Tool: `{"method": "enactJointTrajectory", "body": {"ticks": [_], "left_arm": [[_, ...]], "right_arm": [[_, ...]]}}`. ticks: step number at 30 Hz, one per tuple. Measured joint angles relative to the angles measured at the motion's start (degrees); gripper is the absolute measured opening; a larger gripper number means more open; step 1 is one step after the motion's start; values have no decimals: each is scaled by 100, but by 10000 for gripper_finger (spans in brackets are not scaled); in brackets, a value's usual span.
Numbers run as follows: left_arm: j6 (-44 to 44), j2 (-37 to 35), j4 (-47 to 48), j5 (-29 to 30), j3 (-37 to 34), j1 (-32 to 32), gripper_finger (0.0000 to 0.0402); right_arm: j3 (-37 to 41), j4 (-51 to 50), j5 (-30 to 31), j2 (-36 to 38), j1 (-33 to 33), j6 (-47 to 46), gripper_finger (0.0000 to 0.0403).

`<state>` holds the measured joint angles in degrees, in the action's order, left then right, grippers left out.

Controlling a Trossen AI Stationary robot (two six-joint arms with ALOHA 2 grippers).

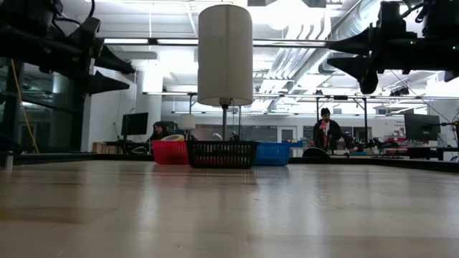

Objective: Pick and place Stapler, Stapler remover, tape
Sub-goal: Return to Home Position

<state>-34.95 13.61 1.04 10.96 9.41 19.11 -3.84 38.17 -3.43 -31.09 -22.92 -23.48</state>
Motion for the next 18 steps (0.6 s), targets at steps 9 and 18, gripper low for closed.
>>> {"method": "enactJointTrajectory", "body": {"ticks": [9,18], "left_arm": [[765,2,-196,-174,2,-2,213],[1704,2,-212,-505,2,0,213]], "right_arm": [[0,-235,1,-2,455,399,181],[0,-525,136,-2,684,443,181]]}}
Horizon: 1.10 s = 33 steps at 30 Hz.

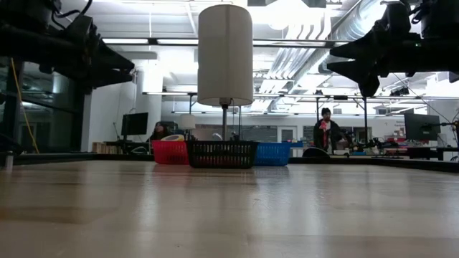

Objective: Pick and place Stapler, Stapler remover, tape
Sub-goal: Return to Home Position

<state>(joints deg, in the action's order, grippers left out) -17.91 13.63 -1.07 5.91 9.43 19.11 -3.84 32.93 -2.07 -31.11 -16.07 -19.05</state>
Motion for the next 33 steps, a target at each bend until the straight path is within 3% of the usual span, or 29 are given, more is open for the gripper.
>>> {"method": "enactJointTrajectory", "body": {"ticks": [9,33], "left_arm": [[114,1,420,-962,2,-2,213],[96,2,597,-941,2,-2,213]], "right_arm": [[0,-58,-4,0,65,5,181],[0,-57,-5,2,65,-6,181]]}}
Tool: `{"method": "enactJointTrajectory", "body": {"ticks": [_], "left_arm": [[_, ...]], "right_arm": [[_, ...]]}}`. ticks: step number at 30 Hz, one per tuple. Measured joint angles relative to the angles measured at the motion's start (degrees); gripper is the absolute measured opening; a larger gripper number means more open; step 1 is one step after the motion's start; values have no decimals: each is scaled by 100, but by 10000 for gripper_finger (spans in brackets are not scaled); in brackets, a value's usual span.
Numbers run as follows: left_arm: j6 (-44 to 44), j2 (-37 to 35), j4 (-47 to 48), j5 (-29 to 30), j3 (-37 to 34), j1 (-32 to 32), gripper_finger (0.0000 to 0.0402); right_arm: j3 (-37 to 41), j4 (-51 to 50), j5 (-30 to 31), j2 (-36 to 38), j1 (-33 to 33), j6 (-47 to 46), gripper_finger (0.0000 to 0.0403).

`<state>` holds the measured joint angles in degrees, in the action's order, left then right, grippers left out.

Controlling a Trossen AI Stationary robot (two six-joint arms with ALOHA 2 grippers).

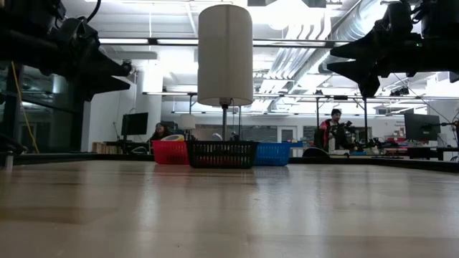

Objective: Pick and place Stapler, Stapler remover, tape
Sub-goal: Return to Home Position

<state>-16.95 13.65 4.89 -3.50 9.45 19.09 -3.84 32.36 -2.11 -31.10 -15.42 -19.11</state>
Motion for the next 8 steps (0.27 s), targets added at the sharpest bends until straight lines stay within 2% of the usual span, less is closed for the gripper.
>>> {"method": "enactJointTrajectory", "body": {"ticks": [8], "left_arm": [[0,0,-1,2,0,0,213]], "right_arm": [[0,0,-1,0,0,-8,181]]}}
